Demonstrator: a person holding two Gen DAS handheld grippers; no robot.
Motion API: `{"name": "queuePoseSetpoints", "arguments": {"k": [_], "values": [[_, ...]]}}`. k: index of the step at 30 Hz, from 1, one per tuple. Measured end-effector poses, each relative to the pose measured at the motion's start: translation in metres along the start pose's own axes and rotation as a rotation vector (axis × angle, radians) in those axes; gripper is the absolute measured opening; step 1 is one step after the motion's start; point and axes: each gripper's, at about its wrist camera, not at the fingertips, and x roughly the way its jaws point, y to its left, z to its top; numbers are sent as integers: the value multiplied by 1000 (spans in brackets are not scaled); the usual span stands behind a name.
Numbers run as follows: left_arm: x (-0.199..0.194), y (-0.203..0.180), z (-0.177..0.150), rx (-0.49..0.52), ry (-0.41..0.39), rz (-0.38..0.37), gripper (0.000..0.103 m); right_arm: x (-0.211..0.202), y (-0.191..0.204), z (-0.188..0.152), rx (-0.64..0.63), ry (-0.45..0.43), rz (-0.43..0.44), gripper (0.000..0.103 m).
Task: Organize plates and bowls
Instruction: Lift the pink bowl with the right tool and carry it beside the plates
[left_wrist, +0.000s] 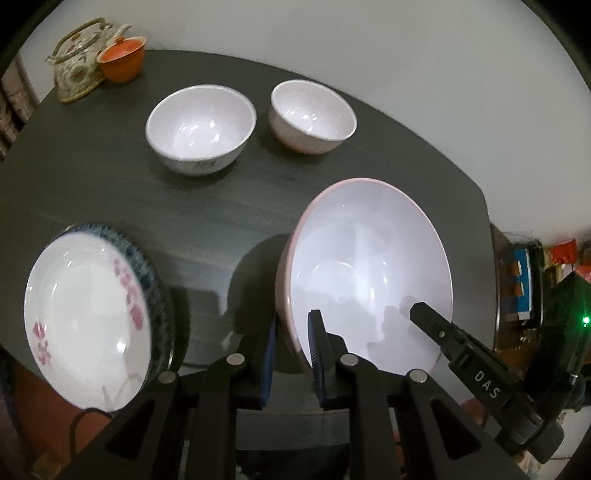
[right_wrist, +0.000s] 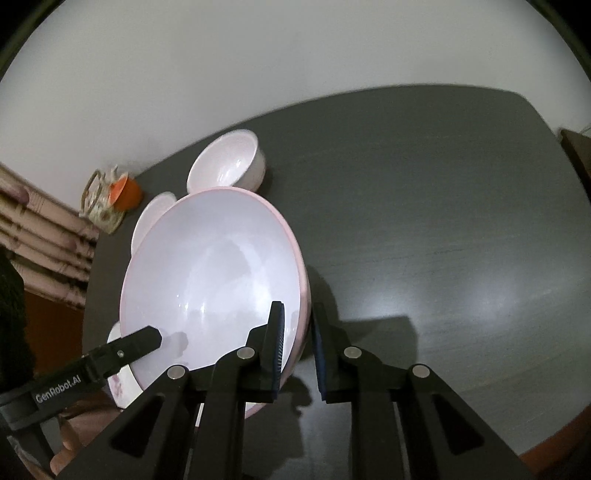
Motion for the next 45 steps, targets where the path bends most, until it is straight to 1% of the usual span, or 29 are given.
{"name": "queuePoseSetpoints", "arguments": {"k": [5,6,10,18,23,28,33,43,45], "values": [[5,6,-24,5,12,30,17,9,9,-29,-5,35,-2,17],[6,8,-28,3,12,33,17,13,14,-34,-8,43,-7,17],[10,15,-37,4,22,45,17,16,16,-53,-18,64,-17,17],[17,29,-48,-8,34,62,17,22,17,-73,-33,97,-25,17],[25,27,-45,-8,29,79,17,25,16,-79,-38,107,-22,18],[24,26,-46,4,17,90,17,30,19,-80,-48,116,-22,19],[26,31,-46,-1,33,98,17,29,19,-81,-56,117,-17,21],[27,37,-42,-13,46,91,17,30,20,-85,-50,130,-14,22],[27,38,-40,-14,47,89,17,30,20,-83,-48,132,-9,24]]}}
